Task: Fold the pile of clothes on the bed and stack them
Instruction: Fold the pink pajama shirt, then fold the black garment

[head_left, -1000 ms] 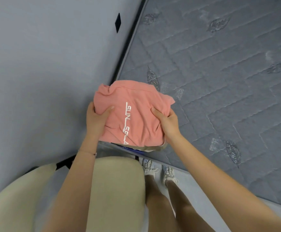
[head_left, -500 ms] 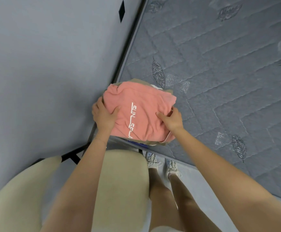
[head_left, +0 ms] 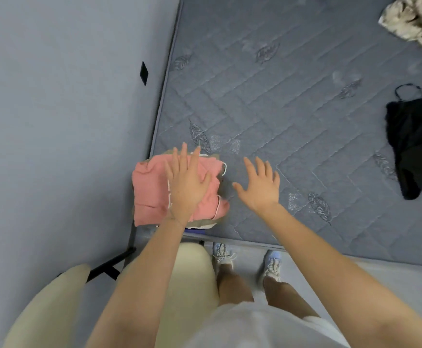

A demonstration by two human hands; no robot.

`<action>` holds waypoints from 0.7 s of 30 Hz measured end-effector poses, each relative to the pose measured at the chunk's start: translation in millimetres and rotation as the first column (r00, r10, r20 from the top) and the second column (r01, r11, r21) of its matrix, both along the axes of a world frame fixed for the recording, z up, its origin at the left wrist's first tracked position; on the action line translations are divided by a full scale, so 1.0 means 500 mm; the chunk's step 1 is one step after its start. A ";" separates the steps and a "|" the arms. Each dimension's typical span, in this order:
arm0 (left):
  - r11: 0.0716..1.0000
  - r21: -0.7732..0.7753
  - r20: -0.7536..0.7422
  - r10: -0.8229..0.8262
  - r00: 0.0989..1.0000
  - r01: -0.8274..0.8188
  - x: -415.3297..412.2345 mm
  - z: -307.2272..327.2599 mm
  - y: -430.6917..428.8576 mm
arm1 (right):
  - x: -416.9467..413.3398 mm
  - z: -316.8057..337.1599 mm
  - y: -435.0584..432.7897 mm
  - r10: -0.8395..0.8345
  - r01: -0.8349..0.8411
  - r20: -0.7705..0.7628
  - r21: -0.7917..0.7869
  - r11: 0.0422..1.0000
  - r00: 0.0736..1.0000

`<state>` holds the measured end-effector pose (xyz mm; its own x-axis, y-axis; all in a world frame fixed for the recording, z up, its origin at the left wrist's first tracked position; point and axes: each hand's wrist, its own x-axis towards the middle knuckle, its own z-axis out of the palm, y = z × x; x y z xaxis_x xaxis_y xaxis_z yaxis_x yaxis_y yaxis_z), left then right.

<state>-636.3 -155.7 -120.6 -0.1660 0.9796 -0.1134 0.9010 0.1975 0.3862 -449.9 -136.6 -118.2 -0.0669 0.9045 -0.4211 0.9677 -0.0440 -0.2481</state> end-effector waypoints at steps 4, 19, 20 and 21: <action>0.989 -0.008 -0.055 -0.145 0.988 0.145 0.118 0.034 0.023 | 0.111 0.045 -0.023 -0.112 0.112 0.004 -0.012 0.994 0.994; 0.904 -0.121 -0.063 -0.419 0.906 0.409 0.797 0.073 0.027 | 0.744 0.131 -0.116 -0.394 0.395 -0.027 0.026 0.918 0.919; 0.899 -0.132 -0.056 -0.427 0.902 0.418 0.847 0.074 0.022 | 0.788 0.132 -0.127 -0.405 0.406 -0.022 0.019 0.914 0.914; 0.893 -0.138 -0.055 -0.438 0.897 0.428 0.893 0.076 0.019 | 0.830 0.133 -0.134 -0.417 0.417 -0.016 0.016 0.909 0.909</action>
<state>-189.7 -146.1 -82.8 0.2581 0.9363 -0.2382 0.9350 -0.1800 0.3056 -34.8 -203.8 -51.7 0.3130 0.8588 -0.4056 0.8592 -0.4380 -0.2644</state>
